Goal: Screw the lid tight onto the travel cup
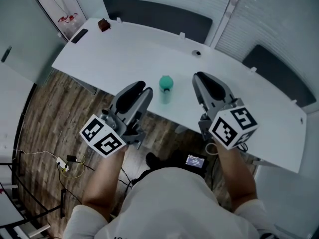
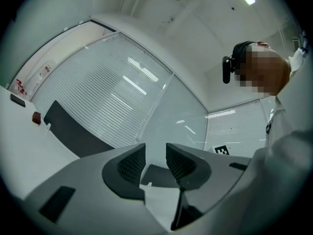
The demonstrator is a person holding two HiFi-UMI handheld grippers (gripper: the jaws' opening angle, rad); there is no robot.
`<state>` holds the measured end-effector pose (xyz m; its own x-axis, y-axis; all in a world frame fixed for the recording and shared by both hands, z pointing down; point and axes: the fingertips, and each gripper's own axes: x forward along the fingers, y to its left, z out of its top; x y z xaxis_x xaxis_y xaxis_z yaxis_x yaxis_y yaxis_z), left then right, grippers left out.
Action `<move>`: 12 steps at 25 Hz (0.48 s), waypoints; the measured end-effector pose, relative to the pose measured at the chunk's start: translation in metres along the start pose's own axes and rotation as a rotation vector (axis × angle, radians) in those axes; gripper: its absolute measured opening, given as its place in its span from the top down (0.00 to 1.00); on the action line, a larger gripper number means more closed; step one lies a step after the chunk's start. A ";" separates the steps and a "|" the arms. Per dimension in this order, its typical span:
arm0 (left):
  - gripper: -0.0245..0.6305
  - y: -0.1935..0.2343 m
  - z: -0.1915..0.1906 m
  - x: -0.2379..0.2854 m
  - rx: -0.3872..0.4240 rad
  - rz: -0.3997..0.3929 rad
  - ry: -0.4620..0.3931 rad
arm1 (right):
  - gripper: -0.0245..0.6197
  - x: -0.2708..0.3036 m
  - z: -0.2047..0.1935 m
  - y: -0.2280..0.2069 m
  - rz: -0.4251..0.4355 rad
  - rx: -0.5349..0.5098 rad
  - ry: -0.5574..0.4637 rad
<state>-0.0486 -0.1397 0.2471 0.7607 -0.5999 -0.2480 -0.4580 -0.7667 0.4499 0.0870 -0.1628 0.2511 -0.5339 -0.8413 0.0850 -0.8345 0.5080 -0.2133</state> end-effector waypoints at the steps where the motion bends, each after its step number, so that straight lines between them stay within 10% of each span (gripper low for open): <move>1: 0.74 -0.001 0.000 -0.002 -0.008 0.002 -0.004 | 0.88 -0.003 0.000 0.000 -0.002 0.002 0.001; 12: 0.74 -0.005 -0.026 -0.032 -0.091 0.063 -0.007 | 0.89 -0.032 -0.032 -0.009 -0.024 0.058 0.065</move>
<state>-0.0590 -0.1107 0.2757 0.7280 -0.6484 -0.2228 -0.4611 -0.7035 0.5409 0.1071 -0.1350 0.2816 -0.5232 -0.8383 0.1532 -0.8388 0.4749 -0.2661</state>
